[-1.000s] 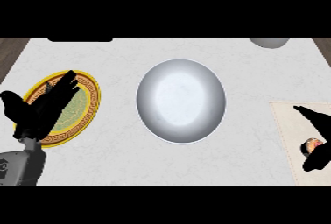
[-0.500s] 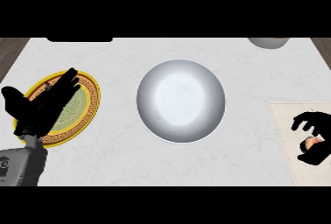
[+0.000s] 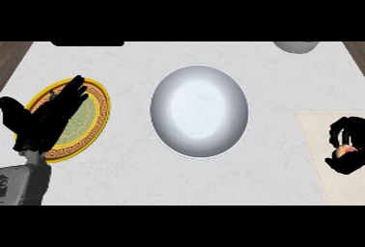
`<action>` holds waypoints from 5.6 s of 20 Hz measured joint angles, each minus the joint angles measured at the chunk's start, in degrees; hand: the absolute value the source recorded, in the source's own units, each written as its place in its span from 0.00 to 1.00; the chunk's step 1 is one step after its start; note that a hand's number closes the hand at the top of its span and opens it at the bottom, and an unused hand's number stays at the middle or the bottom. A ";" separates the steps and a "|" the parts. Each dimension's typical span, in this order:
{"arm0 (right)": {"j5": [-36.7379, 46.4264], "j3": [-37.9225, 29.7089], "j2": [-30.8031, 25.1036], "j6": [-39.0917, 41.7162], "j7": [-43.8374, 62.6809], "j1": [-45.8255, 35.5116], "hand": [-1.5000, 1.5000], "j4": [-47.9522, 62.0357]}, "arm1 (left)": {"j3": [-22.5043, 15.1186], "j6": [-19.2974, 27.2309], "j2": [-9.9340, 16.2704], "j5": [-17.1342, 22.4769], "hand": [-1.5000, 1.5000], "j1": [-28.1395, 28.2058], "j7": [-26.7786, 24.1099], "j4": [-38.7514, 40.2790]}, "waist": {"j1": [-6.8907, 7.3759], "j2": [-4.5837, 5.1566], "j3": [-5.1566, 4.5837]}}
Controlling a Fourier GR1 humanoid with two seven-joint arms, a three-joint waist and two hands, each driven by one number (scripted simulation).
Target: Pick the cupcake from the placemat and place it in the bowl
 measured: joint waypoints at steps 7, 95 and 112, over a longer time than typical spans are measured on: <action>0.26 0.92 5.98 0.43 7.11 9.86 1.00 -15.24 | 0.91 0.26 -0.04 -0.16 0.50 1.61 0.36 -0.88 | -1.53 -0.40 0.01; -16.31 0.49 29.45 -53.12 27.67 -52.95 0.00 34.15 | -0.70 -0.68 -1.37 -1.80 0.50 -2.20 -0.19 1.00 | 2.77 1.00 0.17; -11.23 7.94 23.20 -51.92 33.37 -36.80 0.00 4.50 | 1.59 0.20 -0.89 -1.65 0.50 2.64 -0.29 -0.60 | -2.81 -1.16 0.15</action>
